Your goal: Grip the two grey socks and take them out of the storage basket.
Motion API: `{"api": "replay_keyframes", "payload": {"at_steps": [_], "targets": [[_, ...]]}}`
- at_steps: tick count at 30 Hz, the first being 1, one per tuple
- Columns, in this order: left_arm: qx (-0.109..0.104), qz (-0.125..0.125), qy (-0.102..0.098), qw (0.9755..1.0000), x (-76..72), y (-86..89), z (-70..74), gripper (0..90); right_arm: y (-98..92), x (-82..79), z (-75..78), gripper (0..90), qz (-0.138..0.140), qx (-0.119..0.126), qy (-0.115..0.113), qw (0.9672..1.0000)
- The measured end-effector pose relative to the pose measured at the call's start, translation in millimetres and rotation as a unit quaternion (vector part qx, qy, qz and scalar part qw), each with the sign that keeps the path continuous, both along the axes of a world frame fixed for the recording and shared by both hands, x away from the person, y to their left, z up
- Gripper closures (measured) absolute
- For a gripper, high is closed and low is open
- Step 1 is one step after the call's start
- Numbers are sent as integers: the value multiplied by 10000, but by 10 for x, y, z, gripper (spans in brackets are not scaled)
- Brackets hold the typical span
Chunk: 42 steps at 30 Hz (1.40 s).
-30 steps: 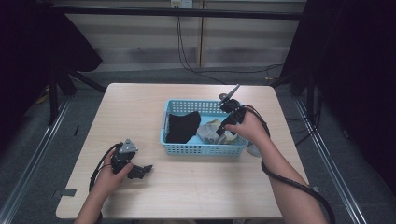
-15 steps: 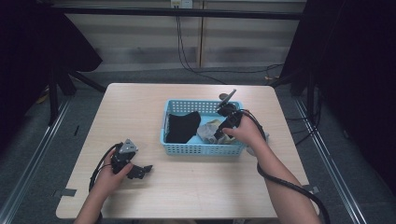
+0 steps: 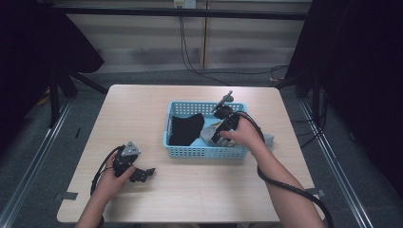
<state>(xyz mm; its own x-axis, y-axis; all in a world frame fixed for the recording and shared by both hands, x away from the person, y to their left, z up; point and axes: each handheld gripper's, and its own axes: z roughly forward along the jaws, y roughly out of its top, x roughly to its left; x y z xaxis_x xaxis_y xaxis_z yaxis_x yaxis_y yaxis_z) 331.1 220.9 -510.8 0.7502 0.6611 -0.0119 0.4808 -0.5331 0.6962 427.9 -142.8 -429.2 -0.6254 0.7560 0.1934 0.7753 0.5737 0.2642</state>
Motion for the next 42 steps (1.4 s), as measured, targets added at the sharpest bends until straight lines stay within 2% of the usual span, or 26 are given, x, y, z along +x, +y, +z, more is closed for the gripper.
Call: {"api": "replay_keyframes", "payload": {"at_steps": [4, 8, 9, 11, 14, 19, 25, 33, 42], "targets": [[5, 1, 0, 10000, 0, 0, 0, 0, 68, 10, -53, 572, 88, -93, 65, 9999], [-8, -15, 12, 10000, -2, 0, -1, 0, 85, 8, -97, 606, 115, -142, 146, 9997], [14, -32, -3, 10000, -1, 3, 0, 0, 85, 7, -111, 687, 135, -237, 182, 9995], [8, -32, -4, 10000, -2, 3, 0, 0, 73, 11, -113, 779, 150, -265, 153, 9994], [5, -33, 2, 10000, -2, 3, 0, 0, 48, 13, -75, 833, 142, -309, 141, 9993], [-38, -2, -6, 10000, -4, -2, -4, 0, 14, 13, 42, 851, 171, -373, 90, 9991], [-39, -1, -7, 10000, -4, -2, -4, 0, -27, 19, 169, 852, 215, -539, 176, 9982], [-26, 3, -20, 10000, -3, -1, -3, 0, -80, 39, 318, 852, 217, -549, 103, 9982], [-54, 25, -14, 10000, -5, -4, -4, 0, -148, 66, 579, 851, 159, -502, -70, 9986]]}}
